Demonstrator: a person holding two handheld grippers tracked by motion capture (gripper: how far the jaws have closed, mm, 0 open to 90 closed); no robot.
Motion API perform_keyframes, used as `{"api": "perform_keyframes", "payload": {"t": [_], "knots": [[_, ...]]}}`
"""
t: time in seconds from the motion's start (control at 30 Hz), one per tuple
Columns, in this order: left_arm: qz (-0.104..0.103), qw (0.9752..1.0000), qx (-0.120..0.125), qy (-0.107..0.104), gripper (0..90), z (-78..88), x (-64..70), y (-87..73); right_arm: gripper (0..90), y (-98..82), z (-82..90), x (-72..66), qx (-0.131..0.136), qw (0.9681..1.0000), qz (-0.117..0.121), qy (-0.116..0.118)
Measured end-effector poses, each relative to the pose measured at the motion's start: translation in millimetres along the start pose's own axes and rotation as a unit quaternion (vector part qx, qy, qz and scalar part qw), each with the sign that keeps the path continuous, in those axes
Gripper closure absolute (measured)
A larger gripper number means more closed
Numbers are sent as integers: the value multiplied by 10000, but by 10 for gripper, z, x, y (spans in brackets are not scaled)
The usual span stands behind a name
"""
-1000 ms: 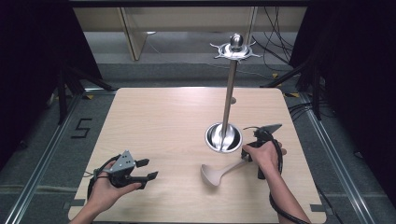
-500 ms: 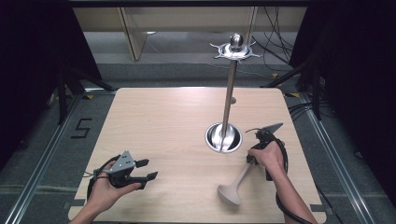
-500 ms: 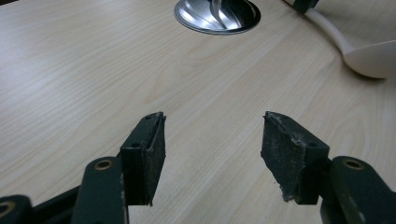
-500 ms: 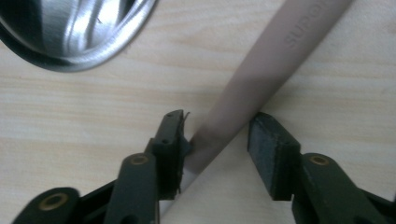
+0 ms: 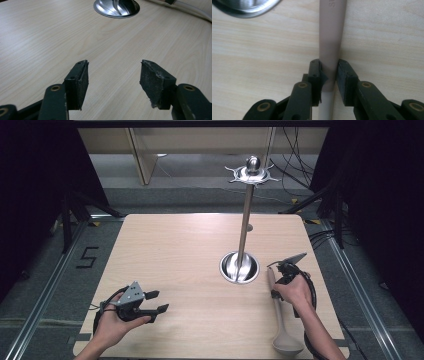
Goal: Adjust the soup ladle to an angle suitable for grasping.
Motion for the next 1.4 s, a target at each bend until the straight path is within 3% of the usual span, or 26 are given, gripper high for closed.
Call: {"api": "perform_keyframes", "payload": {"t": [0.03, 0.07, 0.1, 0.13, 0.17, 0.27, 0.3, 0.43, 0.5, 0.57, 0.63, 0.67, 0.7, 0.73, 0.77, 0.83, 0.87, 0.9, 1.0, 1.17, 1.2, 1.23, 1.27, 1.3, 1.33, 1.4], "knots": [[-35, 10000, 38, 1, 390, -7, -4, -4, 747, -17, -2, 34, 282, 9991, 293, 106], [-35, 10000, 38, 1, 390, -7, -4, -4, 746, -47, 51, -38, 159, 9996, -133, 210], [-30, 10000, 36, 1, 390, -7, -4, -4, 746, -47, 51, -38, 159, 9996, -133, 210], [-43, 10000, 19, 33, 391, -6, -3, -3, 746, -60, 91, 3, 185, 9990, 195, 363], [-45, 10000, -4, 28, 390, -4, -2, -1, 746, -104, 141, -56, 195, 9974, -189, 674], [83, 10000, 1, -12, 390, -14, 8, -11, 745, -174, 225, 8, 464, 9944, 145, 943], [32, 10000, -5, -13, 391, -15, 3, -11, 745, -185, 239, 74, 775, 9906, 577, 973], [-22, 10000, 0, 3, 391, -26, -3, -15, 745, -316, 404, 129, 1495, 9710, 1162, 1458], [-16, 10000, -64, -1, 390, -26, -10, -16, 745, -349, 445, 129, 1589, 9677, 1198, 1547], [69, 10000, 33, 21, 385, -32, -8, -14, 745, -417, 513, 161, 2040, 9506, 1514, 1785], [65, 10000, 50, 29, 380, -33, -11, -11, 744, -468, 565, 166, 2373, 9416, 1648, 1732], [95, 9999, 76, 51, 380, -34, -3, -8, 744, -468, 565, 166, 2373, 9416, 1648, 1732], [98, 9999, 90, 59, 379, -37, 3, -4, 744, -522, 610, 158, 2702, 9313, 1787, 1663], [98, 9999, 90, 59, 379, -37, 3, -4, 744, -522, 610, 158, 2702, 9313, 1787, 1663], [183, 9998, 98, 59, 379, -43, 16, -8, 745, -572, 648, 144, 2976, 9201, 1919, 1673], [113, 9999, 100, 17, 379, -52, 15, -6, 744, -598, 668, 131, 3035, 9176, 1920, 1703], [97, 9999, 78, 9, 379, -52, 16, -5, 745, -638, 695, 106, 3026, 9204, 1784, 1719], [100, 9999, 99, 14, 378, -54, 20, -6, 745, -637, 688, 115, 3205, 9120, 1920, 1695], [67, 9998, 159, 26, 378, -46, 20, 4, 745, -662, 711, 129, 3317, 9042, 2048, 1745], [215, 9991, 310, 185, 348, -29, 15, 17, 746, -737, 779, 92, 3328, 9009, 2061, 1875], [326, 9987, 348, 174, 346, -34, 23, 15, 746, -738, 795, 111, 3442, 8938, 2244, 1799], [326, 9987, 348, 174, 346, -34, 23, 15, 746, -738, 795, 111, 3442, 8938, 2244, 1799], [216, 9988, 399, 187, 346, -28, 12, 25, 746, -735, 782, 109, 3542, 8861, 2332, 1873], [230, 9986, 418, 209, 346, -23, 16, 30, 746, -774, 811, 98, 3539, 8896, 2196, 1874], [220, 9984, 478, 219, 346, -25, 16, 36, 746, -795, 836, 93, 3600, 8859, 2213, 1914], [188, 9982, 509, 252, 347, -15, 9, 43, 747, -798, 865, 112, 3857, 8684, 2509, 1848]]}}
Point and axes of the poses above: each handheld gripper's, and its own axes: z roughly backward along the jaws, y roughly out of its top, x roughly to its right, the point moved 1 cm from there along -z, roughly forward along the jaws, and after that the axes turned 7 degrees about x, right-handed, at the moved point
